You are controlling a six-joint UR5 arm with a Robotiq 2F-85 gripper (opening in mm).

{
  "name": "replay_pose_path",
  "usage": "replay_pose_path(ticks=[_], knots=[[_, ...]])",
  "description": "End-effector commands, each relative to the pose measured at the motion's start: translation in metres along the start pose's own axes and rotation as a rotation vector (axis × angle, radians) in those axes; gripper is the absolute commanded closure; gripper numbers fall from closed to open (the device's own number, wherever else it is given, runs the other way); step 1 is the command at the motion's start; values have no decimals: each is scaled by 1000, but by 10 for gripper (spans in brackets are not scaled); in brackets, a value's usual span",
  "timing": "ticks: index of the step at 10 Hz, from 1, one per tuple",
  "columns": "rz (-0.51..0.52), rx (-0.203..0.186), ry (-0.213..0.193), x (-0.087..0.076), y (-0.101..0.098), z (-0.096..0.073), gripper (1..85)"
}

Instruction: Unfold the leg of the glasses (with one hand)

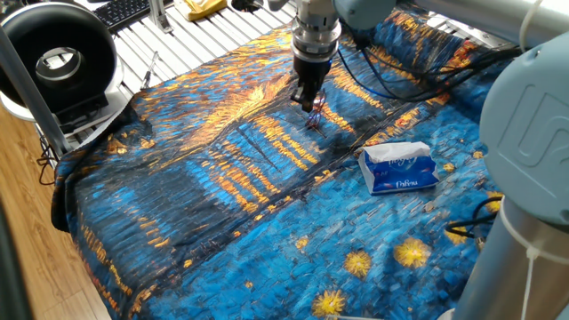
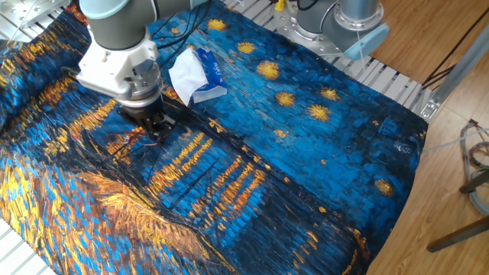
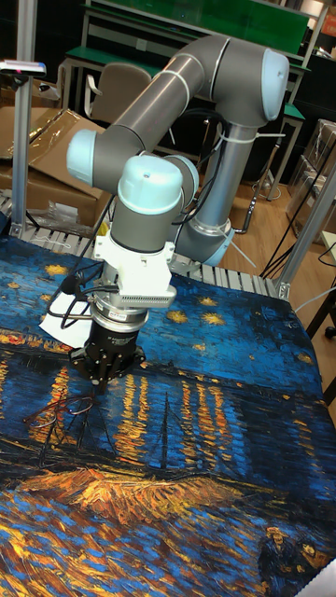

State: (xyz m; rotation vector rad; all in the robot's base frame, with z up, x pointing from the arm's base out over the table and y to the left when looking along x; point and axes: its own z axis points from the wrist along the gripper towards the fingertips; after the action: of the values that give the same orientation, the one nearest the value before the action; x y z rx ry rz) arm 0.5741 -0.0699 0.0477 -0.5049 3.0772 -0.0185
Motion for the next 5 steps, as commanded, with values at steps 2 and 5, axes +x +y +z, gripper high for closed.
replay_pose_path(ticks=[2,5], knots=[[-16,-18,2,1,4,-1,847],[35,-14,7,2,-3,-2,847]])
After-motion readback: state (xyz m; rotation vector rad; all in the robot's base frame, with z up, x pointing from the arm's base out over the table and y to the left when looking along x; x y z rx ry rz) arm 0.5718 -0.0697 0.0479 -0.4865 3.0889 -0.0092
